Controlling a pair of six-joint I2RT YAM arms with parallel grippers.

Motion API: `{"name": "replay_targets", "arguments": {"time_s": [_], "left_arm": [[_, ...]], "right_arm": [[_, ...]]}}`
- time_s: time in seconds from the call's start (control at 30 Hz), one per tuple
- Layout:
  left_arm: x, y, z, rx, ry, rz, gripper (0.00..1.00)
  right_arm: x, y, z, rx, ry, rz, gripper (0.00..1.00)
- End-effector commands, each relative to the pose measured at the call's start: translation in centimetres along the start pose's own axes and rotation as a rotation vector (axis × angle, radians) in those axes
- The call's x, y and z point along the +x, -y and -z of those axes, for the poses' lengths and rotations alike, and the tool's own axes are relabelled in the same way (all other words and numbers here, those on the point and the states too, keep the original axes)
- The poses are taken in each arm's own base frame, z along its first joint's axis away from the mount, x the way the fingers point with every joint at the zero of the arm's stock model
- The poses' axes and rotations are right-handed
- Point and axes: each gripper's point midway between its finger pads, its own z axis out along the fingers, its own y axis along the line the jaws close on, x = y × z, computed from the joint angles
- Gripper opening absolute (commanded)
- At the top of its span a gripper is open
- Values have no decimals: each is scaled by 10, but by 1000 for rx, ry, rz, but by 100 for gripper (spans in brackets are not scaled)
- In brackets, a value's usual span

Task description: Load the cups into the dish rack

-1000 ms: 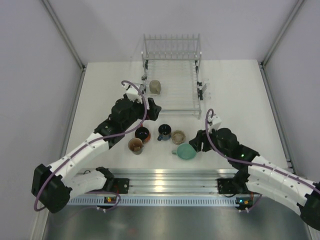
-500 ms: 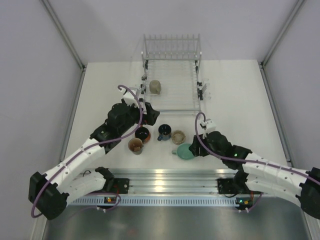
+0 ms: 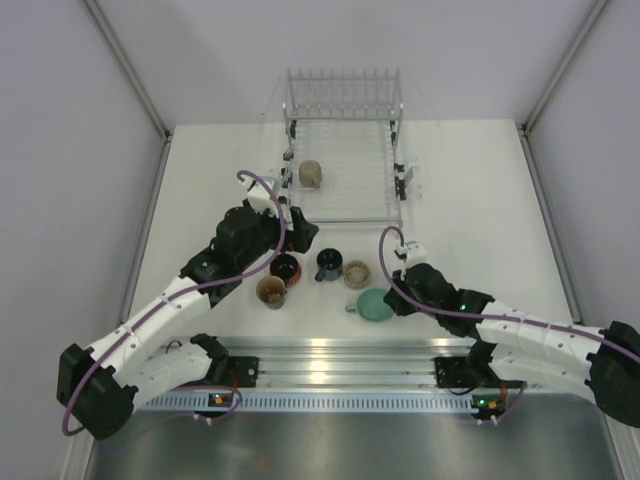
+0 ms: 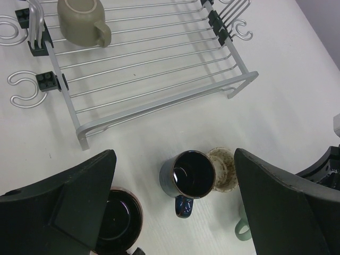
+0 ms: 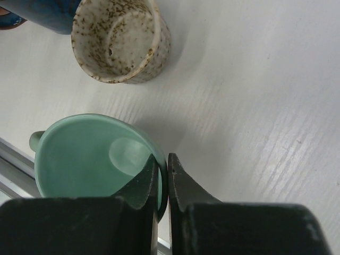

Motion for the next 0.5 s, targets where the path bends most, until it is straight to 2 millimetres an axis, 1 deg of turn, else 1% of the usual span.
{"name": "replay_targets", "arguments": {"time_s": [0.0,0.03,0.1,0.17,0.2,0.23,0.27,0.3,0.33,0.37,0.4,0.43,0.47], "left_arm": [[-18,7,6,17,45,3,98],[-19,7,8,19,49,5,98],[-24,9,11,18,56,7,98],[-29,8,14,3,64,8,98],[-28,5,17,-13,52,6,98],[-39,6,20,-24,74,6,98],[-44,6,24,-27,82,7,98],[-46,6,27,-36,76,11,98],[-55,11,30,-21,93,15,98],[-62,16,35,-4,106,22,98],[-66,20,37,12,111,42,98],[-75,27,42,39,130,54,98],[-76,35,44,78,122,64,98]], "right_arm": [[-19,-9,7,-2,39,9,0],[-17,-7,10,8,30,13,0],[-25,-7,17,22,44,12,0],[-35,-6,29,35,59,23,0],[-40,-6,34,41,69,25,0],[-48,-7,42,38,93,34,0],[-66,-8,53,52,136,34,0],[-69,-4,61,72,131,58,0],[-78,-3,71,78,161,61,0],[-98,-5,84,87,216,61,0],[-103,-2,91,102,228,71,0],[-121,-3,105,111,288,81,0],[-129,-2,110,116,311,89,0]]}}
